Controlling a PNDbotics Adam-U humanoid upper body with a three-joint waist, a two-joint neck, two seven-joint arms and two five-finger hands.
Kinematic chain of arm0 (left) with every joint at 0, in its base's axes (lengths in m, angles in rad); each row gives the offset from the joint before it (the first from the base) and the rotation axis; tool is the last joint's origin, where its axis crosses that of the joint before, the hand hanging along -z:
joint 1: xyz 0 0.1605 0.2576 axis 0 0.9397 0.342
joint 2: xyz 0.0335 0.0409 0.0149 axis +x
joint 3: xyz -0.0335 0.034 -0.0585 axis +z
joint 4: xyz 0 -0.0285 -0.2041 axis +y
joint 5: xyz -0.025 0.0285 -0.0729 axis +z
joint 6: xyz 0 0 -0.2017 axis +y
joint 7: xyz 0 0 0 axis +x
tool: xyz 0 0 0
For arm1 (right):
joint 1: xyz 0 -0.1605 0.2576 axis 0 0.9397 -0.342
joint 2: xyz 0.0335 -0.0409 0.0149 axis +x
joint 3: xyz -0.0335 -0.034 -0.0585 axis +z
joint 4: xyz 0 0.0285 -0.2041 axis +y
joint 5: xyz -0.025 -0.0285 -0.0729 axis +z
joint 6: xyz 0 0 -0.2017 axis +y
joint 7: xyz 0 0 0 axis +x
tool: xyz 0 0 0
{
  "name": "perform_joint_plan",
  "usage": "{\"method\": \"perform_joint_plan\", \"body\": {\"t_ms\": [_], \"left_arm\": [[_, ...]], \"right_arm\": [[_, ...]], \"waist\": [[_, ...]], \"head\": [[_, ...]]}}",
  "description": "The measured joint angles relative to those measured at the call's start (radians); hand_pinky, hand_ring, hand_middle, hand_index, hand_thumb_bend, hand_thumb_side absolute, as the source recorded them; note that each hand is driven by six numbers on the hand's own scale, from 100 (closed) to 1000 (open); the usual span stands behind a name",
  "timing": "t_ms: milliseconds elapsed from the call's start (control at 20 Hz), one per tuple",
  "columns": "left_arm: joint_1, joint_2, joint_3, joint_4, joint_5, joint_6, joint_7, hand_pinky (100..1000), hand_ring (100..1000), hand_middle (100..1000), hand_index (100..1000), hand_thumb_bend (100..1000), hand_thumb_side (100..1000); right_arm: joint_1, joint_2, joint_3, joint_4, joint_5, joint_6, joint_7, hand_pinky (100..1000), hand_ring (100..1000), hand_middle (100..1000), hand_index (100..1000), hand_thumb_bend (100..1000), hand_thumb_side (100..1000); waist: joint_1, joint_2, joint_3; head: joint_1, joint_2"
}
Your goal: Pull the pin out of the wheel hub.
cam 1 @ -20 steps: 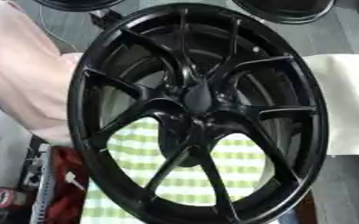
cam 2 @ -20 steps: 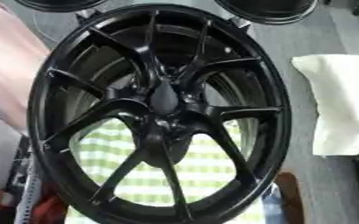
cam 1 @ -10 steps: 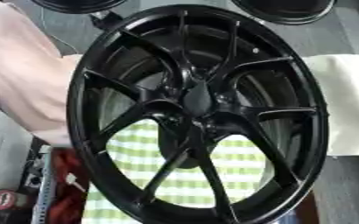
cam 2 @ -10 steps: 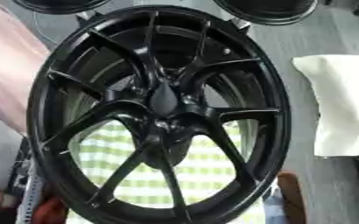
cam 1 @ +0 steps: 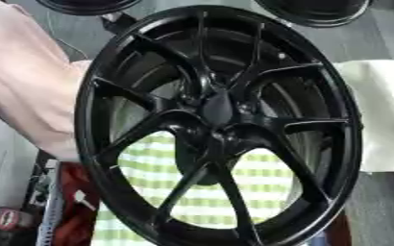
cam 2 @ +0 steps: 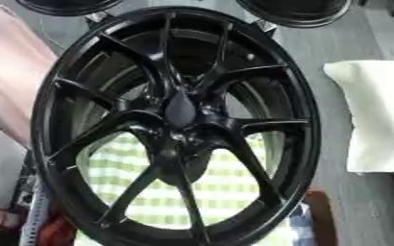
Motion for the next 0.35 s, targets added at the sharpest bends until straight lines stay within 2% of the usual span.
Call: {"method": "perform_joint_plan", "body": {"t_ms": [150,350], "left_arm": [[-0.003,0.000,0.000,0.000,0.001,-0.001,-0.001,843,644,634,799,100,793],[-0.009,-0.002,-0.001,0.000,0.001,-0.002,-0.003,843,644,634,798,100,793]], "right_arm": [[-0.025,0.023,0.054,-0.106,-0.103,0.034,-0.053,895,824,620,712,204,287],[-0.064,0.077,0.121,-0.203,-0.162,0.080,-0.095,904,836,631,726,328,238]], "waist": [[0.000,0.003,0.008],[0.001,0.010,0.022]], "head": [[-0.007,-0.005],[-0.015,-0.009]]}}
